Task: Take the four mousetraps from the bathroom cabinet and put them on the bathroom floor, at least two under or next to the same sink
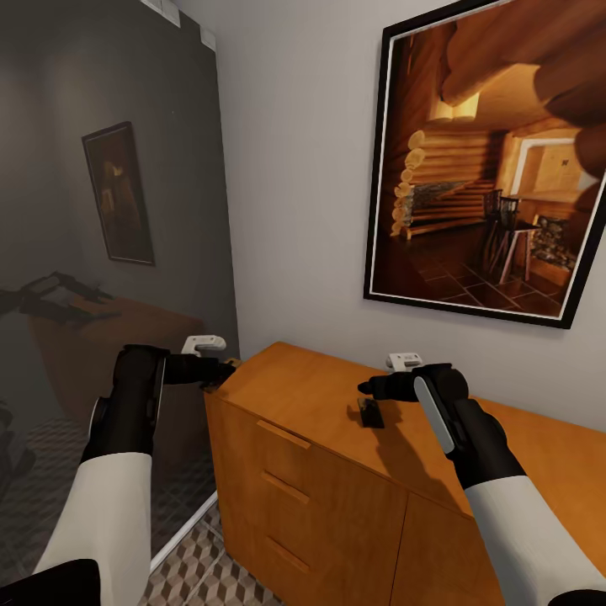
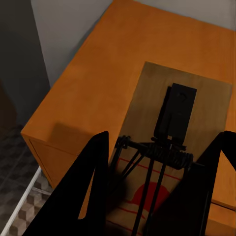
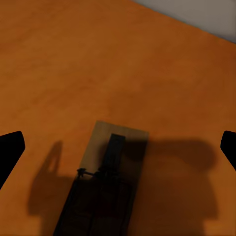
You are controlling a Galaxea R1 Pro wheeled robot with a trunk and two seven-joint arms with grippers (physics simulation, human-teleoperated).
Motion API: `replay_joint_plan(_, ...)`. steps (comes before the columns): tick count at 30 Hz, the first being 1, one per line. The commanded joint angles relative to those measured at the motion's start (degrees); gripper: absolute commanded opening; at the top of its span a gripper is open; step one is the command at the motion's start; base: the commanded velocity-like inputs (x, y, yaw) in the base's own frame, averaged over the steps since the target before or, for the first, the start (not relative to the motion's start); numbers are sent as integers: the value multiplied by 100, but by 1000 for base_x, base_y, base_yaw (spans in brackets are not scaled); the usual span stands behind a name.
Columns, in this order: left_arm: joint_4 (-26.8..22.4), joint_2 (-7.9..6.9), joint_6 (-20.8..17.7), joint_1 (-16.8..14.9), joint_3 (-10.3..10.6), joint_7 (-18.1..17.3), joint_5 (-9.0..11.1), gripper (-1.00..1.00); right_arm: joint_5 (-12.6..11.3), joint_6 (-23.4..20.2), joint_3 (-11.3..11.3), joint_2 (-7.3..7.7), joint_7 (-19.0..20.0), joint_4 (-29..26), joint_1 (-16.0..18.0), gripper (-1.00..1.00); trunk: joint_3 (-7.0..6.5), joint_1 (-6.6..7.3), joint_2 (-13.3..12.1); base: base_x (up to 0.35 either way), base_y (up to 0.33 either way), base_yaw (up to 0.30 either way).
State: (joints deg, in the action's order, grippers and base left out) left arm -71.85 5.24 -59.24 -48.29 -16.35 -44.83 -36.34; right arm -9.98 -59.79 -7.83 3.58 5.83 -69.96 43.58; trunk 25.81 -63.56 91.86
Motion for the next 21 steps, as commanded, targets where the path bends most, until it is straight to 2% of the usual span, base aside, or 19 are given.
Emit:
replay_joint_plan(1, -5, 10, -18, -6, -16, -61, -57, -100, -13, -21, -8, 4, 6, 8, 3, 100, 7, 0, 4, 0, 0, 0)
replay_joint_plan(6, -5, 12, -18, -6, -13, -61, -57, -100, -29, -21, -8, -9, 9, 24, 3, 100, 7, 0, 4, 0, 0, 0)
replay_joint_plan(13, -5, 12, -18, -5, -15, -61, -57, -100, -38, -21, 1, -180, 7, 41, 2, 100, 7, 0, 4, 0, 0, 0)
replay_joint_plan(21, -5, 12, -18, -5, -16, -61, -57, -100, -39, -21, 35, -240, 14, 43, 2, 100, 7, 0, 4, 0, 0, 0)
